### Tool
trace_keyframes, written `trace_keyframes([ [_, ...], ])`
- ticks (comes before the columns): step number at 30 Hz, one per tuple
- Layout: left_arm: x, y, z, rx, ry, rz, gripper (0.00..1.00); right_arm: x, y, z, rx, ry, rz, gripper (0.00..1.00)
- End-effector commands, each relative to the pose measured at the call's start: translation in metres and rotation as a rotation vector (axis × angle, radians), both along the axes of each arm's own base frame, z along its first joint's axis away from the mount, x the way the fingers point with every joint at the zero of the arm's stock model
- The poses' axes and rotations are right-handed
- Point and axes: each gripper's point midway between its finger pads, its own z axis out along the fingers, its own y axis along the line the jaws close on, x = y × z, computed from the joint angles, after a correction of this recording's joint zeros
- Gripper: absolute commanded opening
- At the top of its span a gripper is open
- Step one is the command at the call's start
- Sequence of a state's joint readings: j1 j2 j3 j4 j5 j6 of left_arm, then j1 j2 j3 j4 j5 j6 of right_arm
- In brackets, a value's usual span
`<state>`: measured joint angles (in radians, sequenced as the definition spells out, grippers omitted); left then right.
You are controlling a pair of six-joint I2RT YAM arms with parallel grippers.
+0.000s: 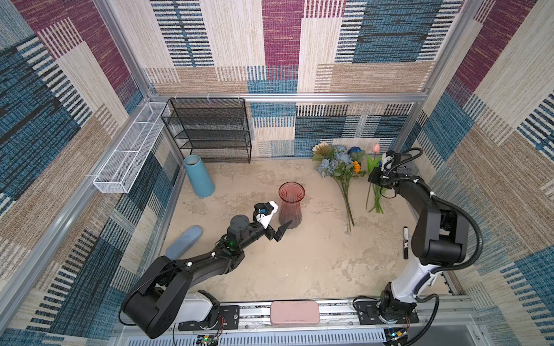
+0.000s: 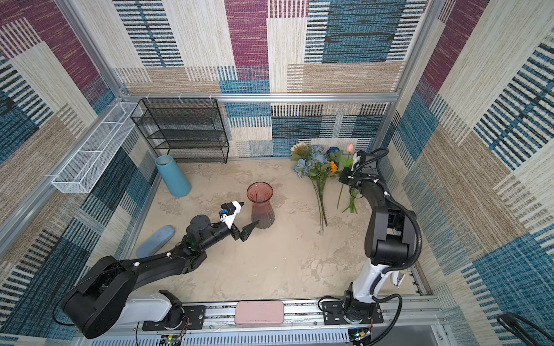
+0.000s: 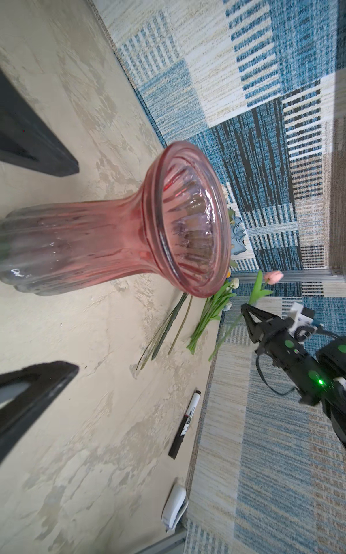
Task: Arrange flowers in a vase
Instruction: Pick up the flower from the flowers, then place the flower in the vase.
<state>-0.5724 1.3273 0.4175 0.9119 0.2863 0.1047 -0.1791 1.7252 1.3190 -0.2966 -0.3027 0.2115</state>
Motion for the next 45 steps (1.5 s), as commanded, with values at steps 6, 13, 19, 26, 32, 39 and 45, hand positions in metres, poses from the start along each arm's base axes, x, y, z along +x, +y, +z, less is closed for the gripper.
trace_keyframes([
  [6, 0.014, 0.012, 0.025, -0.08, -0.083, 0.107, 0.99, -0.056, 0.094, 0.144, 0.093, -0.451, 0.337, 0.0],
  [13, 0.024, 0.014, 0.028, -0.126, -0.101, 0.146, 0.99, -0.144, 0.172, 0.208, 0.117, -0.799, 0.714, 0.0],
  [19, 0.029, 0.011, 0.033, -0.149, -0.114, 0.145, 0.99, -0.206, 0.23, 0.226, 0.157, -1.038, 0.921, 0.0],
  [26, 0.028, 0.007, 0.03, -0.124, -0.087, 0.119, 0.98, -0.216, 0.26, 0.247, 0.259, -1.169, 0.916, 0.0],
  [32, 0.026, 0.008, 0.027, -0.11, -0.083, 0.126, 0.98, -0.211, 0.291, 0.265, 0.346, -1.262, 0.944, 0.0],
  [39, 0.024, 0.008, 0.024, -0.1, -0.072, 0.115, 0.98, -0.167, 0.314, 0.262, 0.397, -1.296, 0.897, 0.0],
  [45, 0.021, 0.011, 0.018, -0.085, -0.061, 0.123, 0.98, -0.128, 0.337, 0.224, 0.391, -1.237, 0.869, 0.0],
])
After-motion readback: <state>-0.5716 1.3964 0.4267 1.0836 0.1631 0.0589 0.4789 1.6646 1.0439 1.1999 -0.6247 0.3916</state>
